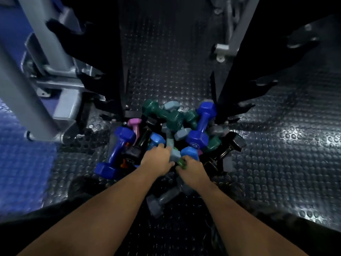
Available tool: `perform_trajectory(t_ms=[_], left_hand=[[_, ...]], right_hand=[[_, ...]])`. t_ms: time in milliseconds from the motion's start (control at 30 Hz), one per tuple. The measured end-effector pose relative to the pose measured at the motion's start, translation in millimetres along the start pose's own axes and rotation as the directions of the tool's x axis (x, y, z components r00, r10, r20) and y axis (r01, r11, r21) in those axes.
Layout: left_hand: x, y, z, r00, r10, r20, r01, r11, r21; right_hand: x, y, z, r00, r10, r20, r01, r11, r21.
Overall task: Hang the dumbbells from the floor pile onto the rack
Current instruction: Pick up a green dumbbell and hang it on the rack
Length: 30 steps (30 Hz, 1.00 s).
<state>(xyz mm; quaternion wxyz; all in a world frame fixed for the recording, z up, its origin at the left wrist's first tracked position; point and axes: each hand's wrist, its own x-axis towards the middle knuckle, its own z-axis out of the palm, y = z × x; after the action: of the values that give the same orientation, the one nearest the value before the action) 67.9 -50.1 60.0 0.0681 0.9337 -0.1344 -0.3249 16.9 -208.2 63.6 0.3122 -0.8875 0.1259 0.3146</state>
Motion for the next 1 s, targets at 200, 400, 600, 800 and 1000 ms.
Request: perform_trajectory(t_ms=[200, 400, 600, 800, 1000], left_hand=[[18.2, 7.7, 22.2, 0.996, 0.075, -0.044, -0.072, 0.995, 0.068], [25.8, 2.9, 28.9, 0.99, 0.103, -0.099, -0.107, 0.994, -0.033], [30.3, 7.0, 29.8, 0.992, 0.111, -0.065, -0.117, 0.989, -0.087], [35.1, 7.0, 19.4, 0.991, 0.112, -0.069, -0.116, 0.991, -0.059], [35.9, 0.5, 5.8, 0.991, 0.131, -0.035, -0.132, 0.991, -0.029]], right_hand=[[9.2, 5.8, 11.9, 0.998, 0.023, -0.061, -0.018, 0.996, 0.089], [1.8, 20.6, 10.4, 0.994, 0.042, -0.1, -0.048, 0.997, -0.055], [-1.7, 24.7, 13.3, 0.99, 0.011, -0.137, -0.03, 0.991, -0.133], [-2.6, 32.4, 20.8, 0.99, -0.009, -0.142, -0.013, 0.988, -0.152], [3.9, 22.3, 26.3, 0.998, 0.01, -0.066, -0.034, 0.926, -0.377]])
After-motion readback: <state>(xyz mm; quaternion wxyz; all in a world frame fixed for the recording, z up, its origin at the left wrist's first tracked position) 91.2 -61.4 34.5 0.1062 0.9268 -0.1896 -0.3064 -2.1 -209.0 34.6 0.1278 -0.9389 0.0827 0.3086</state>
